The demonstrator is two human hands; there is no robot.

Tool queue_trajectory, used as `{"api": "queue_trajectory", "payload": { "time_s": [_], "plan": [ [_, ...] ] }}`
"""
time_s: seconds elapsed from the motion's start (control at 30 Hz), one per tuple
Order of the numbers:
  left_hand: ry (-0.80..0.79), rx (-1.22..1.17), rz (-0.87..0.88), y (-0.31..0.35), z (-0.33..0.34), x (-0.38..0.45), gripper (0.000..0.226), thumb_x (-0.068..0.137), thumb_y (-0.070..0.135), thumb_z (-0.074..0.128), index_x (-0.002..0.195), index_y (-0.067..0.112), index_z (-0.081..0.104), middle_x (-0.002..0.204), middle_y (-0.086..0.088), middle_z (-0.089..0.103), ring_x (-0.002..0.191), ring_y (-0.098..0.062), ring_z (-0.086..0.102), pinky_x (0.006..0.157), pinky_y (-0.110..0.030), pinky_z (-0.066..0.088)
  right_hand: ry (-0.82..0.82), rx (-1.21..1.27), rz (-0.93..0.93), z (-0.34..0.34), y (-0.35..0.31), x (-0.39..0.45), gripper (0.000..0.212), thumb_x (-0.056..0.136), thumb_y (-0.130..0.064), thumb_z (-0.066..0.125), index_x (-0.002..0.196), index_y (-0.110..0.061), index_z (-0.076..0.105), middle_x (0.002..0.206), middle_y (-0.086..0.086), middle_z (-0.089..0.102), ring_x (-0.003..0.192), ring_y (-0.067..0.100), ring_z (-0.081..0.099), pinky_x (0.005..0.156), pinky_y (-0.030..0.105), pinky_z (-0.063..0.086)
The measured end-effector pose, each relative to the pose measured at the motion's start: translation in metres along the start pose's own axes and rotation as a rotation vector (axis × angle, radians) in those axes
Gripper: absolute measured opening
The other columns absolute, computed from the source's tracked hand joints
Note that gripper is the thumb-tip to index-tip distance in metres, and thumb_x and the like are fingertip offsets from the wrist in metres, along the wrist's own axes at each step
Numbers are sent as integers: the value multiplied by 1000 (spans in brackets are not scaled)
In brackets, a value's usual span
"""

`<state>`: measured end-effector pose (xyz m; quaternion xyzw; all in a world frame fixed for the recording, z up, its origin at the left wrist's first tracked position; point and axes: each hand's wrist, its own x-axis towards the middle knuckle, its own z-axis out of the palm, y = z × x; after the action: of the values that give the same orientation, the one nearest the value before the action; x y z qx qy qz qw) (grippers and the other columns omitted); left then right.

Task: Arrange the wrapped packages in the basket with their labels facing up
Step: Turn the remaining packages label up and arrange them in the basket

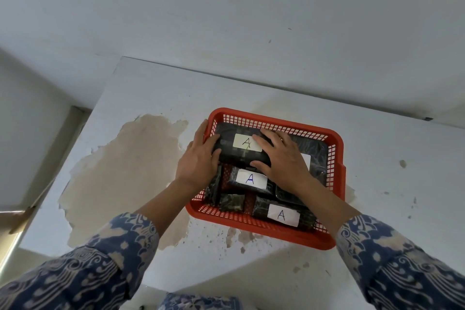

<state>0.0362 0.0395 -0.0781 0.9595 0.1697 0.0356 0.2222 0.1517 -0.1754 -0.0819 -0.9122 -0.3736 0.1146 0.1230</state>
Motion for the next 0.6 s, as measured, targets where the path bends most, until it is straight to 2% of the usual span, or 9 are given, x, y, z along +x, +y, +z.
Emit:
{"api": "queue_trajectory", "payload": {
  "time_s": [0.1,0.23,0.37,0.4,0.47,0.53,0.6],
  "plan": [
    [-9,3,-2,-1,0,1,45,99,33,56,142,19,52,163,-1,20,127,-30,53,89,-46,54,-15,-23,15,3,-3,-2,71,96,-56,51,156,-25,30,163,2,30,147,31,20,115,53,27],
    [-11,4,-4,-1,0,1,44,100,33,56,141,18,53,163,0,20,129,-28,51,92,-46,52,-71,21,66,3,-7,-2,72,97,-57,49,158,-31,21,167,-3,18,150,31,10,118,52,19],
    [-24,-66,6,-1,-3,1,43,102,32,50,142,16,51,164,0,18,131,-27,50,95,-47,51,-150,128,130,-13,-12,-1,82,94,-62,51,160,-33,11,169,-6,6,151,29,2,119,53,12],
    [-27,-78,6,0,-4,1,43,103,32,48,143,17,50,164,0,17,131,-27,49,96,-46,51,-125,144,135,-18,-16,-4,83,93,-62,53,160,-33,13,168,-5,8,150,29,5,118,54,15],
    [-27,-107,5,-1,-4,1,42,103,32,47,143,18,49,164,1,16,130,-27,50,93,-43,52,1,125,94,-24,-28,-16,70,95,-55,55,155,-29,31,159,0,31,139,29,26,112,50,29],
    [-20,-133,7,-2,-2,0,42,101,31,50,141,19,49,164,2,16,123,-26,56,87,-39,54,105,121,-5,-26,-43,-33,43,95,-46,58,134,-28,57,130,-2,60,111,20,49,93,39,44],
    [-1,-142,6,-4,1,-1,39,98,30,54,136,22,51,163,3,18,113,-25,62,78,-33,55,59,184,-71,-24,-58,-51,23,97,-40,59,112,-28,71,100,-8,72,85,9,61,74,32,55]
  ]
}}
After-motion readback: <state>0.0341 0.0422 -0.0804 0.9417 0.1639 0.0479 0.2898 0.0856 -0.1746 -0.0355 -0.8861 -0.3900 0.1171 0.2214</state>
